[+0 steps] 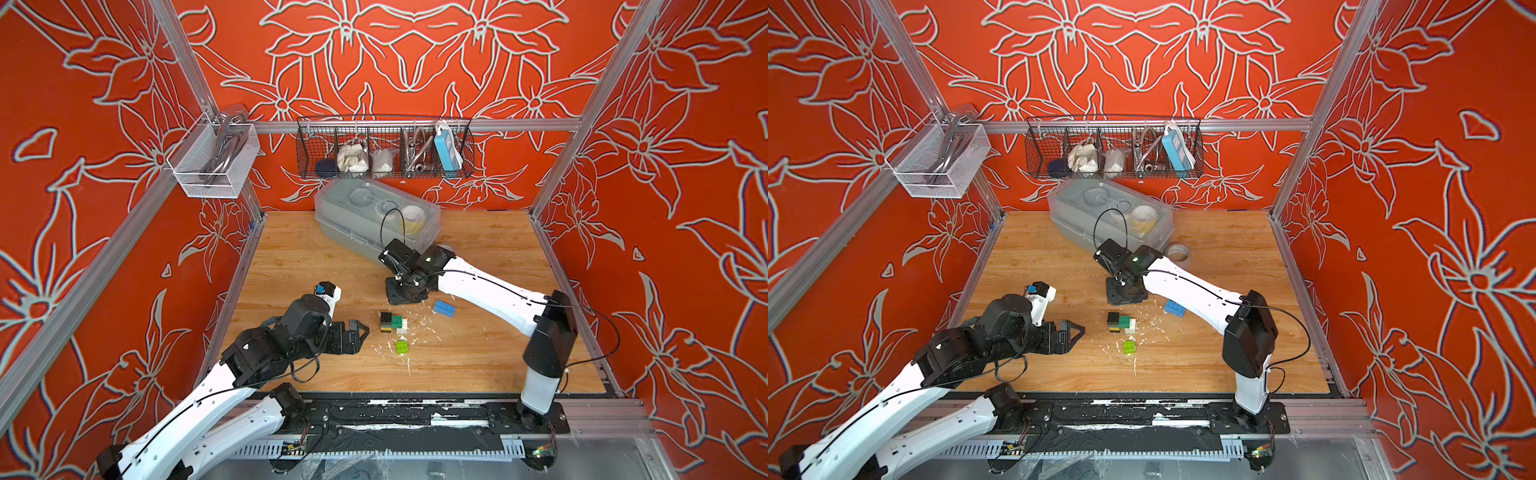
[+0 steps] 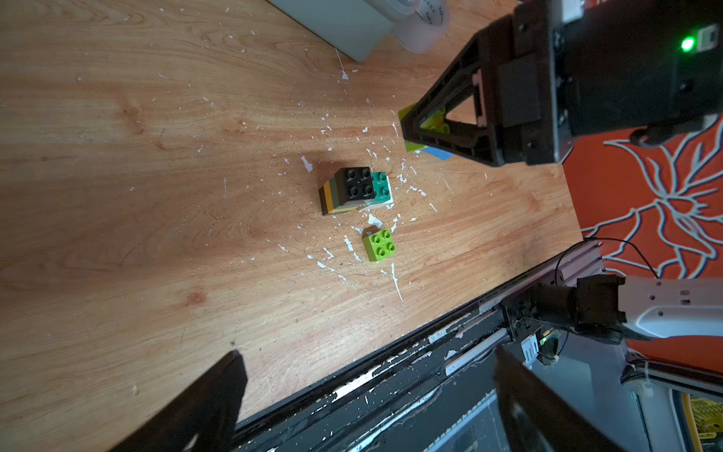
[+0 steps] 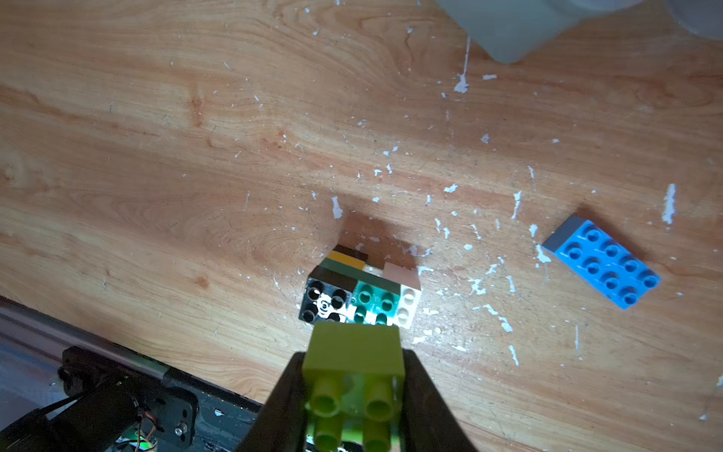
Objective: Assemble a giraffe with lego
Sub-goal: Assemble the lego brick with the lego brick.
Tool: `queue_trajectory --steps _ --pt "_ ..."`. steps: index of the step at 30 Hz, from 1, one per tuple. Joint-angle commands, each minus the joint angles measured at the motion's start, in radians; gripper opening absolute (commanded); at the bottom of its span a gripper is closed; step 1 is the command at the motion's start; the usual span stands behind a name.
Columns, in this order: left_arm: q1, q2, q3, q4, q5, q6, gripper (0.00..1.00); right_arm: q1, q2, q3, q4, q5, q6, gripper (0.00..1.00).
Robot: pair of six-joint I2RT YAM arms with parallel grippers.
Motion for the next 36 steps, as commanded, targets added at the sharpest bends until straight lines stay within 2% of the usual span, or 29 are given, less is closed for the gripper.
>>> queue_trajectory --steps 1,11,19,36 --pt "-0.005 -0.021 -0.013 -0.033 -0.025 0.016 0.97 0.028 0.062 0.051 -0.049 0.037 0.059 0.21" --pt "-0.006 -0.053 -0.007 -0.079 -0.043 0.044 0.97 0.075 0.174 0.172 -0.142 0.080 0.097 0.21" --pt "-0.005 -0.063 -0.011 -0.088 -0.052 0.061 0.97 0.088 0.238 0.235 -0.197 0.065 0.136 0.20" --pt "-0.005 -0.040 -0.004 -0.078 -0.055 0.089 0.97 0.087 0.270 0.233 -0.210 0.032 0.197 0.20"
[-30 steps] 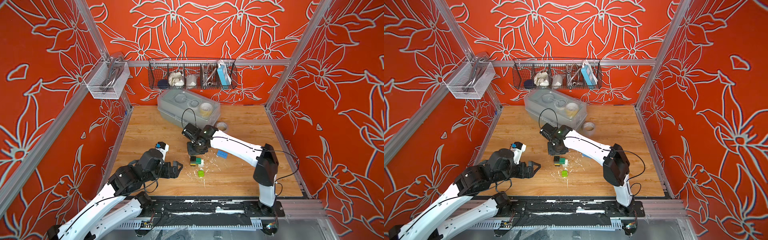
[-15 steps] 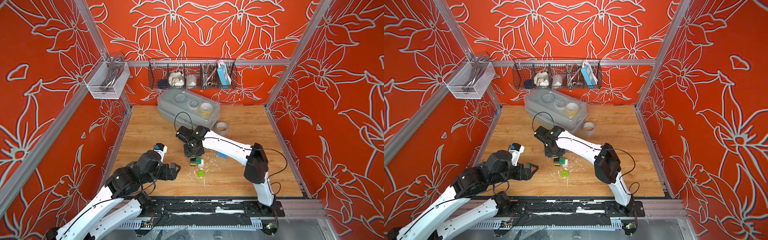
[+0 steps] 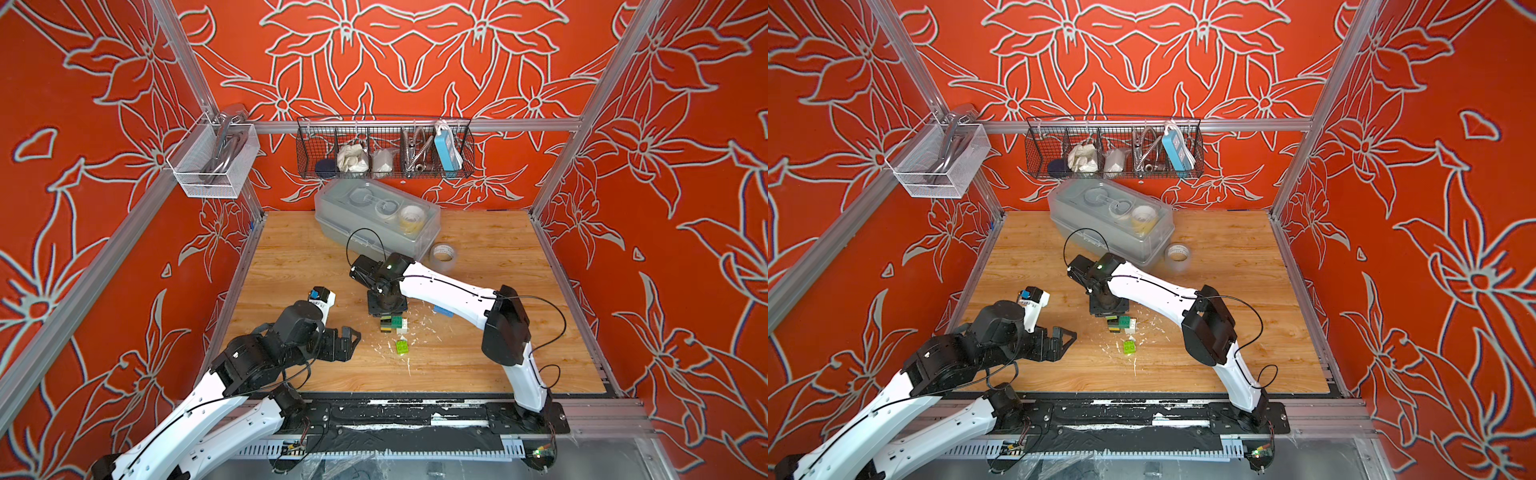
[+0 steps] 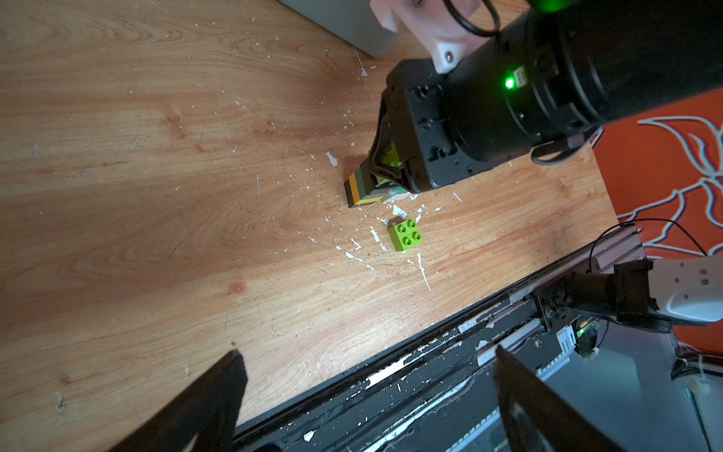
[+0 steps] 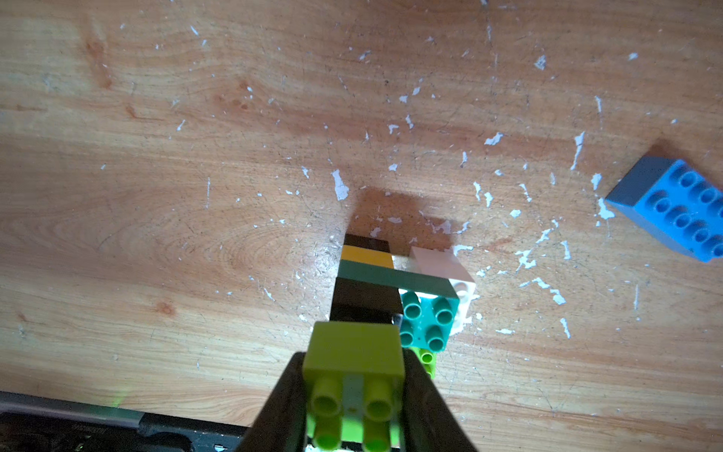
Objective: Assemble a giraffe with lego
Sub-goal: Assemble the lego brick with the lego brick.
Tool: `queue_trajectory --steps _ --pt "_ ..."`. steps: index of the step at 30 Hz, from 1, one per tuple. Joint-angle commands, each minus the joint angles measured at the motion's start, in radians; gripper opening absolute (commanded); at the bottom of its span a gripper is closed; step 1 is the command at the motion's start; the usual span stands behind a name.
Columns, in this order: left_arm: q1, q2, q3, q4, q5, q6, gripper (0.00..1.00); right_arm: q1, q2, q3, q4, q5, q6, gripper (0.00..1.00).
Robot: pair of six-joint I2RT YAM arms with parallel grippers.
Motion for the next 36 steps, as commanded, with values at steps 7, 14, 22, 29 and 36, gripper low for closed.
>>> queue_trajectory --steps 7,14,22,29,36 --pt "-0.005 0.016 -0.004 0.001 -0.010 0.014 0.97 -0.008 0.014 -0.029 0.015 -0.013 0.057 0.20" --pt "-0.005 0.019 0.008 -0.008 -0.016 0.021 0.97 -0.013 0.011 -0.072 0.032 -0.018 0.074 0.20" --pt "-0.005 0.025 0.012 -0.012 -0.015 0.025 0.97 -0.022 -0.010 -0.143 0.070 -0.027 0.098 0.20" --pt "-0.005 0.027 0.013 -0.016 -0.015 0.026 0.97 -0.023 0.008 -0.138 0.061 -0.022 0.097 0.20" --pt "-0.005 0.027 0.011 -0.022 -0.019 0.026 0.97 -0.023 0.033 -0.111 0.028 -0.014 0.102 0.19"
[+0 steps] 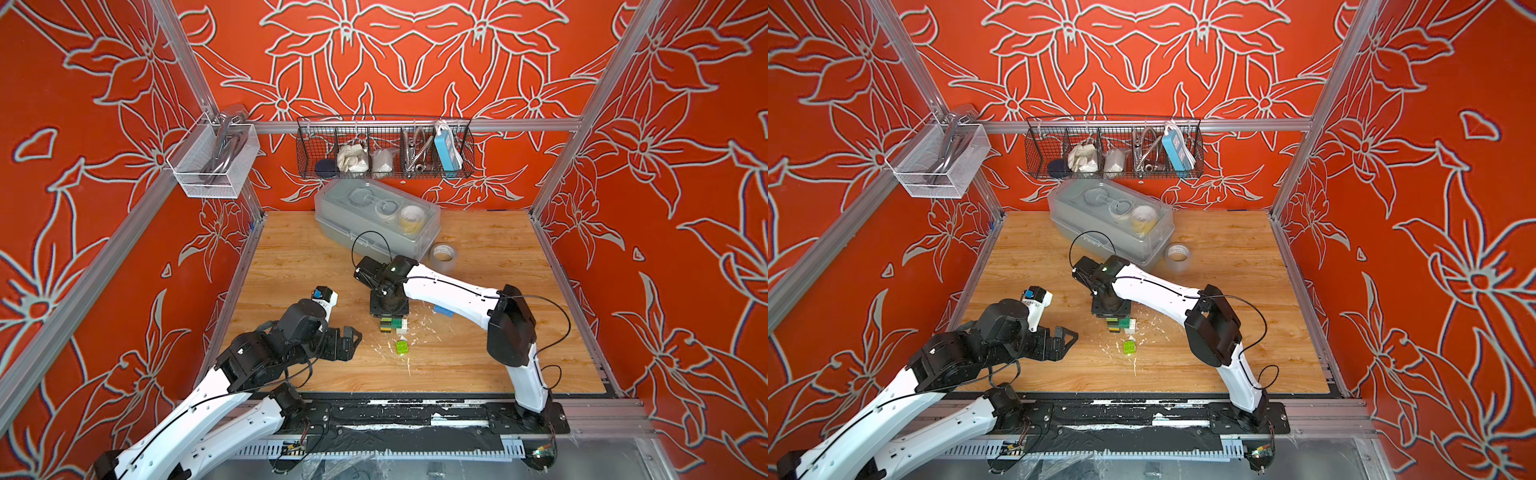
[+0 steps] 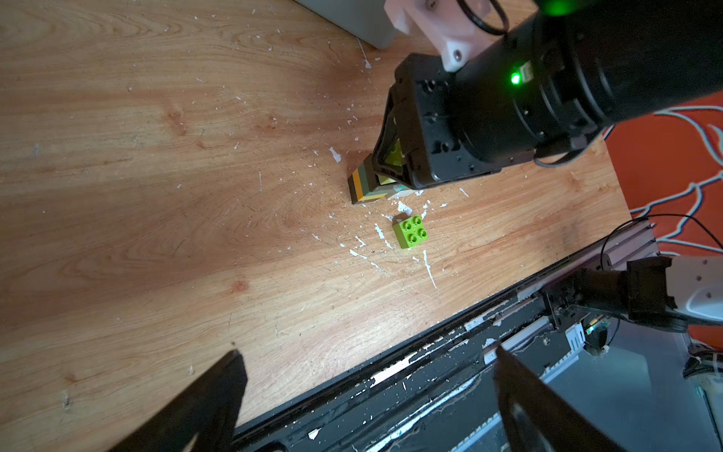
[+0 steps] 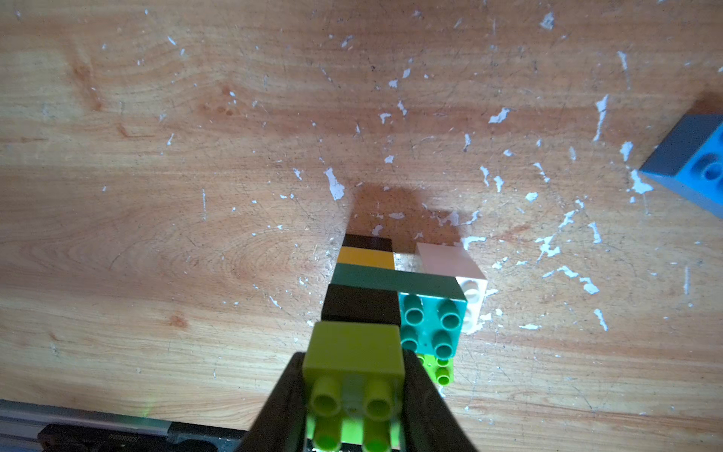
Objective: Assemble a giraffe with lego
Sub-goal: Assemble the lego brick with the lego brick.
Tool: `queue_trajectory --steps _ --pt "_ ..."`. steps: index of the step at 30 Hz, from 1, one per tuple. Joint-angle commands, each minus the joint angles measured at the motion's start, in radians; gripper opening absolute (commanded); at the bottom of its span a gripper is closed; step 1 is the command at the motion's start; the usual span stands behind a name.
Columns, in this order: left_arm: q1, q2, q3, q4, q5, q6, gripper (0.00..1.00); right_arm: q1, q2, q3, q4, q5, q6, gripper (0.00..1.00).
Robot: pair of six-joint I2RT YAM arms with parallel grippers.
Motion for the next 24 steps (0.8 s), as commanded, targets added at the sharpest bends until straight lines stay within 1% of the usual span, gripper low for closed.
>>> queue_trajectory --steps 1,12,18,24 --pt "-0.005 0.003 0.012 -0.022 -0.018 0.014 0.97 -0.006 0.069 -0.007 -0.058 0.019 0.014 0.18" --pt "-0.005 0.006 0.010 -0.028 -0.024 0.019 0.97 0.001 0.079 -0.005 -0.100 0.043 0.014 0.18" --pt "-0.005 0.007 0.006 -0.023 -0.025 0.015 0.97 0.002 0.082 -0.012 -0.080 0.036 0.020 0.18" --pt "-0.005 0.007 0.008 -0.028 -0.036 0.012 0.97 0.002 0.102 0.017 -0.076 0.029 0.017 0.17"
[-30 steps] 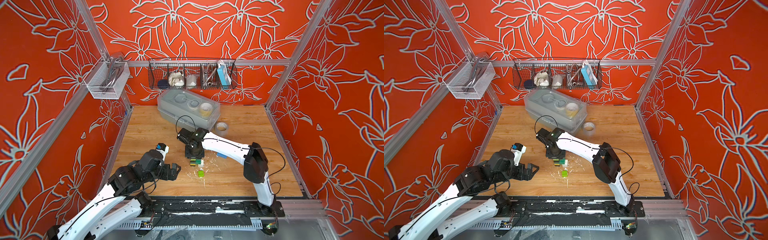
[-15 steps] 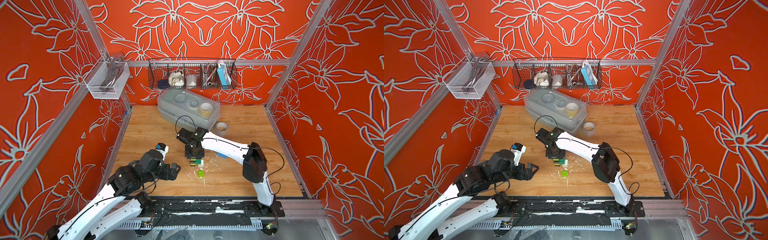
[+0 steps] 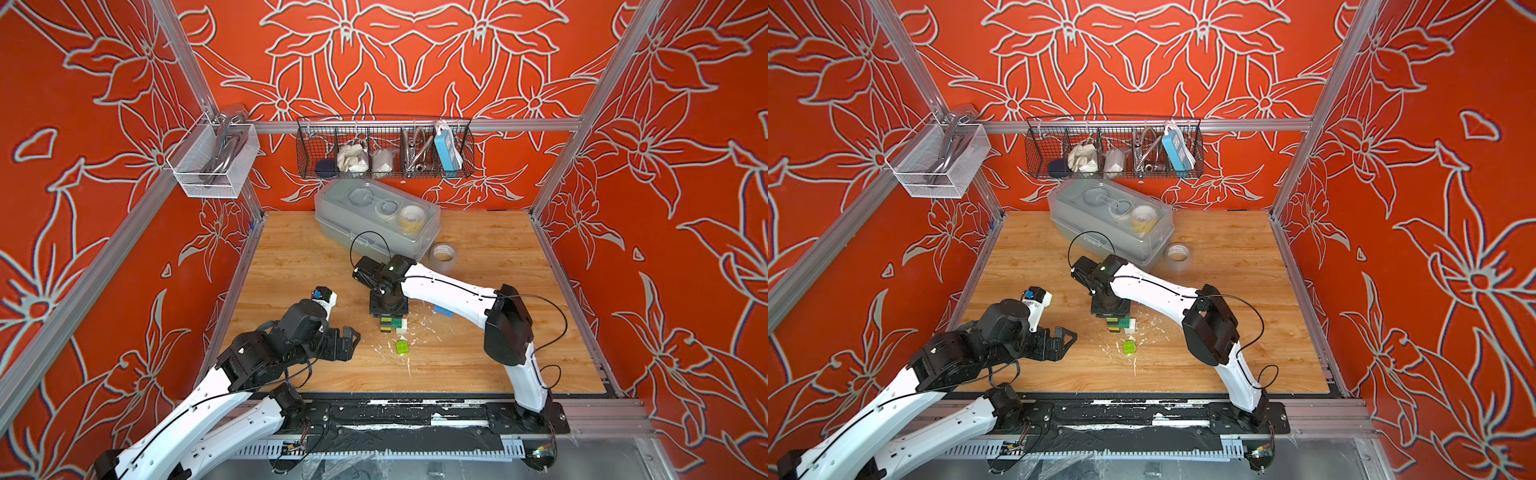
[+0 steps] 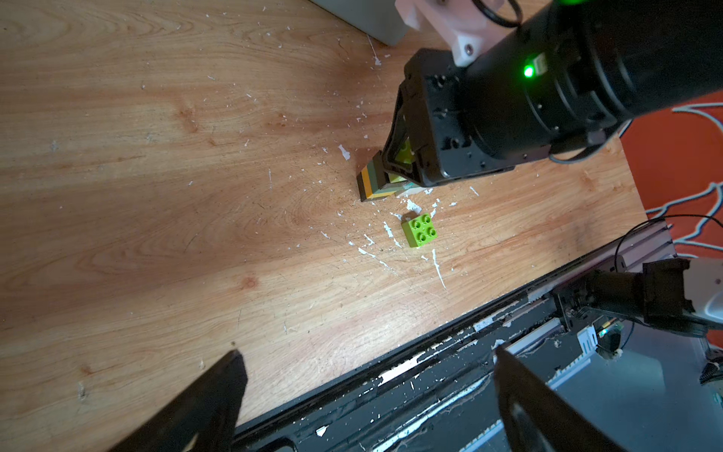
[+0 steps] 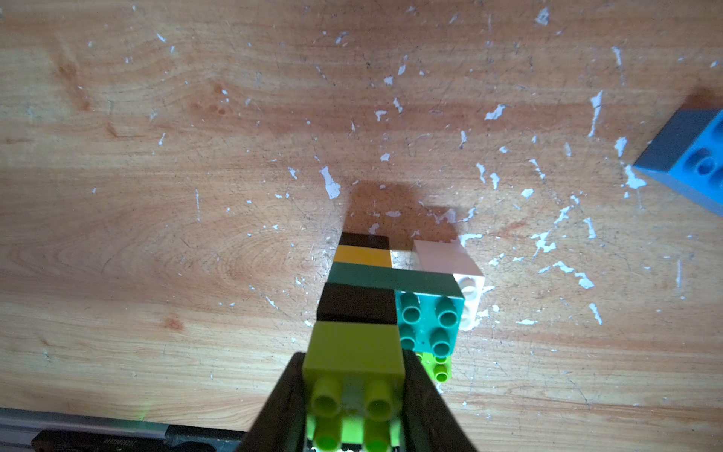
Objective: Assemble a giraffe with lego
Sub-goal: Assemble the lego brick with the lego brick.
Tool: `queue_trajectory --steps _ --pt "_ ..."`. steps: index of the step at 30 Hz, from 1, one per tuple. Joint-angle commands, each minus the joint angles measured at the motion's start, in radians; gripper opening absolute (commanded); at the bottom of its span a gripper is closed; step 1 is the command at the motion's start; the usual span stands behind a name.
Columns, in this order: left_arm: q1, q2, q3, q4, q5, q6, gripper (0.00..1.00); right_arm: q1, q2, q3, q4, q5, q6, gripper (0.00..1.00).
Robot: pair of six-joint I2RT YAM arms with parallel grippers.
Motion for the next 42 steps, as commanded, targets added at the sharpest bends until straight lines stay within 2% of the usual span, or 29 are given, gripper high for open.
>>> queue_trajectory --steps 1,19,23,26,42 --pt "-0.005 0.002 0.008 -0.013 -0.017 0.007 0.97 0.001 0.078 -0.018 -0.045 0.024 0.012 0.17" --pt "-0.006 -0.013 0.008 -0.026 -0.029 -0.007 0.97 0.001 0.051 -0.075 -0.023 0.029 -0.040 0.20" --pt "-0.005 -0.015 0.016 -0.029 -0.027 -0.013 0.97 0.003 0.051 -0.030 -0.019 0.036 -0.056 0.25" --pt "-0.005 -0.015 0.021 -0.034 -0.028 -0.014 0.97 0.006 0.050 -0.011 -0.009 0.033 -0.057 0.34" --pt "-0.005 -0.019 0.037 -0.086 -0.052 -0.038 0.98 0.008 -0.065 -0.050 0.057 0.059 -0.065 0.60"
